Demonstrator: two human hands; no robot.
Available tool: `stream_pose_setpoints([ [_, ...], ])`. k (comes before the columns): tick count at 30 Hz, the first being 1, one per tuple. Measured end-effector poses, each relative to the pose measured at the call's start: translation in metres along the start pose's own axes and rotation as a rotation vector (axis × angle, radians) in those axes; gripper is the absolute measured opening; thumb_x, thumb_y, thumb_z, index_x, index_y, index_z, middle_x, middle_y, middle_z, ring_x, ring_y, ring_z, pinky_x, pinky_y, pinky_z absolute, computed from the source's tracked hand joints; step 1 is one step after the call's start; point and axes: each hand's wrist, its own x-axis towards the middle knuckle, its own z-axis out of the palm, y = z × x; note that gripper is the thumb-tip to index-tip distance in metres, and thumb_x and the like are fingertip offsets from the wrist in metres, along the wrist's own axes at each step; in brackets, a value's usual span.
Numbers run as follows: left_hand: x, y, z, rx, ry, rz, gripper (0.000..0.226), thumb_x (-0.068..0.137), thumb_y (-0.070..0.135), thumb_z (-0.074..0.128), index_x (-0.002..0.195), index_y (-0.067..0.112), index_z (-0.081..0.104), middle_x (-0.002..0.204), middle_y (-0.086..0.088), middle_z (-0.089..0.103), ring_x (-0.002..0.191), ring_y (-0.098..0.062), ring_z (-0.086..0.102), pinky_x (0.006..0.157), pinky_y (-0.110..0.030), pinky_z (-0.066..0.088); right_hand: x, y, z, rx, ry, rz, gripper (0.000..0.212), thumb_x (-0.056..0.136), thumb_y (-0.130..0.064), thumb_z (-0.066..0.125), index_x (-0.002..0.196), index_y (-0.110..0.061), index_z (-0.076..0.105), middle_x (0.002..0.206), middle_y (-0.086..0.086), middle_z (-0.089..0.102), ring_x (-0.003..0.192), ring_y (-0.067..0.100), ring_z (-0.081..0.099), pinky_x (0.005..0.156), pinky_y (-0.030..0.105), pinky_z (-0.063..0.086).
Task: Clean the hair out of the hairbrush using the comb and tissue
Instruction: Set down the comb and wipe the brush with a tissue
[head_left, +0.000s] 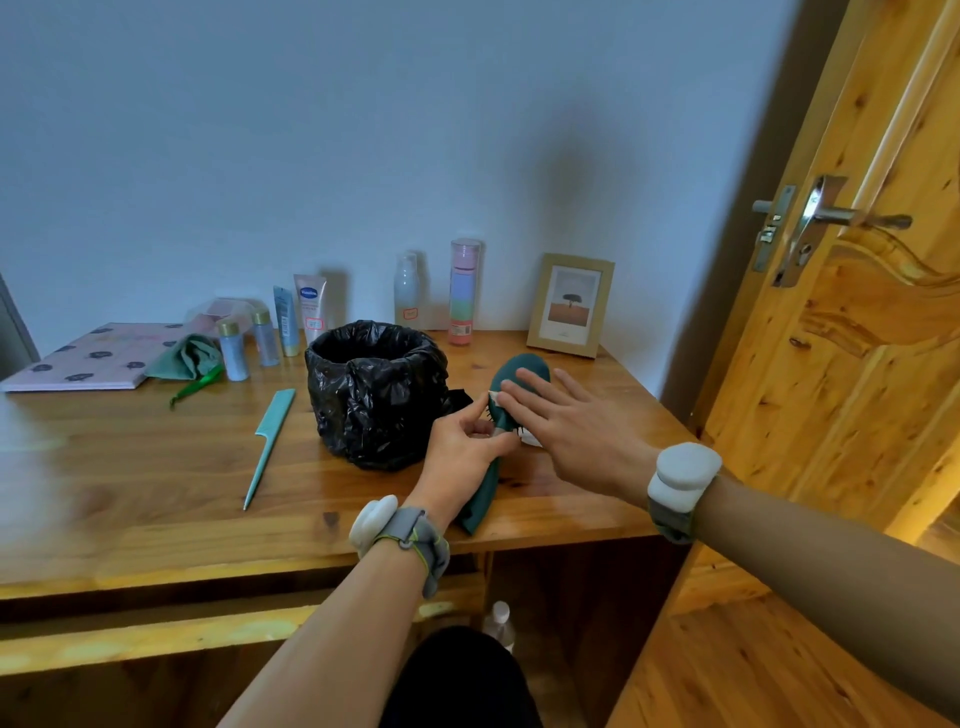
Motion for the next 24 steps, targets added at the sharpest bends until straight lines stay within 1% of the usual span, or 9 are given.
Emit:
stream_pose_setpoints([
  [3,-0.001,0.001,0.000,-0.002,-0.001,-0.001,0.072,0.078,0.008,0.080,0.143,0.019,0.049,0.067,0.013,0.065,0.063,0.002,0.059,0.060,-0.012,0.047,-0.004,0.010,0.000,-0.055,0.007,0.004,0.082,0.087,-0.001,0.042,0.159,-0.018,0.005,0.165,0.002,0.007,0.153,0.022,-0.004,0.124,0.047,0.001],
  [6,-0.001,0.003,0.001,0.001,0.007,-0.012,0.077,0.078,0.007,0.081,0.146,0.017,0.045,0.062,0.019,0.067,0.062,0.003,0.061,0.058,-0.011,0.048,0.000,0.024,-0.005,-0.012,-0.009,0.167,0.083,0.089,0.000,0.046,0.159,-0.019,0.006,0.166,0.000,0.008,0.154,0.021,0.000,0.124,0.044,0.007],
  [8,-0.001,0.004,0.002,0.013,0.009,-0.007,0.078,0.078,0.007,0.081,0.146,0.018,0.045,0.064,0.017,0.066,0.062,0.001,0.060,0.058,-0.013,0.048,0.003,0.028,-0.004,0.049,-0.004,0.264,0.082,0.088,0.001,0.045,0.158,-0.019,0.008,0.166,-0.001,0.011,0.154,0.019,0.004,0.124,0.044,0.012],
  [12,0.000,0.005,0.003,0.031,0.014,-0.003,0.078,0.078,0.008,0.081,0.146,0.020,0.045,0.080,0.001,0.066,0.064,-0.001,0.059,0.061,-0.013,0.048,0.014,0.029,-0.003,0.136,-0.021,0.336,0.077,0.090,0.000,0.041,0.158,-0.016,0.008,0.166,0.000,0.010,0.153,0.018,0.004,0.123,0.044,0.014],
  [15,-0.001,0.003,0.002,0.036,0.014,-0.002,0.078,0.078,0.008,0.080,0.147,0.018,0.044,0.081,0.000,0.065,0.064,0.000,0.059,0.061,-0.013,0.048,0.026,0.025,-0.005,0.149,-0.025,0.327,0.078,0.091,0.000,0.041,0.158,-0.017,0.005,0.167,0.001,0.008,0.153,0.020,0.002,0.124,0.046,0.011],
  [18,-0.001,0.002,0.001,0.032,0.000,0.002,0.074,0.079,0.008,0.079,0.145,0.019,0.047,0.070,0.011,0.068,0.064,0.001,0.061,0.061,-0.014,0.050,0.026,0.013,-0.001,0.080,-0.021,0.126,0.080,0.091,-0.006,0.046,0.159,-0.019,0.005,0.166,0.001,0.006,0.154,0.020,-0.001,0.124,0.047,0.007],
  [20,-0.001,0.002,0.001,0.031,-0.002,0.002,0.075,0.079,0.008,0.080,0.145,0.018,0.046,0.073,0.009,0.069,0.066,0.000,0.061,0.063,-0.013,0.050,0.024,0.011,0.000,0.022,-0.036,0.045,0.078,0.093,-0.011,0.047,0.159,-0.019,0.006,0.166,0.000,0.007,0.154,0.021,0.000,0.124,0.047,0.007],
  [21,-0.001,0.002,0.001,0.029,-0.001,0.001,0.076,0.079,0.008,0.080,0.146,0.016,0.045,0.077,0.006,0.068,0.066,0.000,0.061,0.063,-0.013,0.050,0.025,0.015,-0.001,0.015,-0.038,0.067,0.078,0.092,-0.007,0.046,0.159,-0.020,0.007,0.166,0.000,0.008,0.154,0.021,0.000,0.124,0.047,0.007],
  [24,-0.001,0.003,0.003,0.041,0.007,0.001,0.080,0.079,0.007,0.080,0.148,0.013,0.041,0.085,-0.001,0.067,0.070,-0.001,0.061,0.066,-0.011,0.049,0.031,0.026,-0.006,0.052,-0.054,0.226,0.078,0.090,0.000,0.043,0.158,-0.019,0.008,0.166,0.001,0.011,0.154,0.021,0.001,0.124,0.047,0.009],
])
